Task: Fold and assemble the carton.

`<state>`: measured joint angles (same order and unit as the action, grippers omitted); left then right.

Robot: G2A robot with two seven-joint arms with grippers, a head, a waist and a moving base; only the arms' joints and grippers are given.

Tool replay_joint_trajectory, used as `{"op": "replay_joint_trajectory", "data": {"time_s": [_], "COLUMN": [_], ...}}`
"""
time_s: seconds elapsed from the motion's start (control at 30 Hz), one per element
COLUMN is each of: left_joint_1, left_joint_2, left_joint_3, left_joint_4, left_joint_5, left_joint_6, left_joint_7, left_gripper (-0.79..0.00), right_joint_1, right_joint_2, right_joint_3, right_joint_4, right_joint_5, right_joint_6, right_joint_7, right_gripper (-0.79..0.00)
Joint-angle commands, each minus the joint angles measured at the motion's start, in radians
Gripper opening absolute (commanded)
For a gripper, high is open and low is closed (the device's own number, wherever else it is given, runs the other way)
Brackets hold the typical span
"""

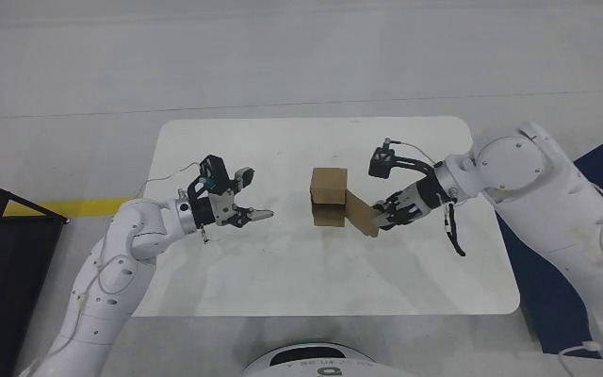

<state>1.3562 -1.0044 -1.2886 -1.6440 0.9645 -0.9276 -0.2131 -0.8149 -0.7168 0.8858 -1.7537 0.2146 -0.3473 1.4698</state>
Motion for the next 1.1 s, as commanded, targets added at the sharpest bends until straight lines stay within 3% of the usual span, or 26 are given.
{"op": "replay_joint_trajectory", "data": {"time_s": [0.0,0.37,0.57,0.73,1.07], "left_joint_1": [-0.007,-0.007,0.006,0.008,0.008], "left_joint_2": [-0.003,-0.003,0.002,0.003,0.003], "left_joint_3": [0.018,0.025,-0.014,-0.021,-0.021], "left_joint_4": [0.009,0.038,0.052,0.055,0.055], "left_joint_5": [0.002,-0.027,-0.039,-0.041,-0.041], "left_joint_6": [0.001,0.006,0.036,0.036,0.036], "left_joint_7": [0.008,0.015,0.036,0.040,0.040], "left_gripper": [0.000,0.000,0.000,0.000,0.000], "right_joint_1": [0.025,0.033,0.015,0.008,0.074], "right_joint_2": [0.011,0.013,0.012,-0.003,-0.031], "right_joint_3": [-0.050,-0.070,-0.075,-0.118,-0.261], "right_joint_4": [0.029,0.032,0.045,0.131,0.271], "right_joint_5": [0.099,0.132,0.143,0.256,0.362], "right_joint_6": [-0.021,-0.027,-0.005,0.055,0.106], "right_joint_7": [-0.017,-0.023,-0.046,0.058,0.066], "right_gripper": [-0.785,-0.785,-0.785,-0.785,-0.785]}}
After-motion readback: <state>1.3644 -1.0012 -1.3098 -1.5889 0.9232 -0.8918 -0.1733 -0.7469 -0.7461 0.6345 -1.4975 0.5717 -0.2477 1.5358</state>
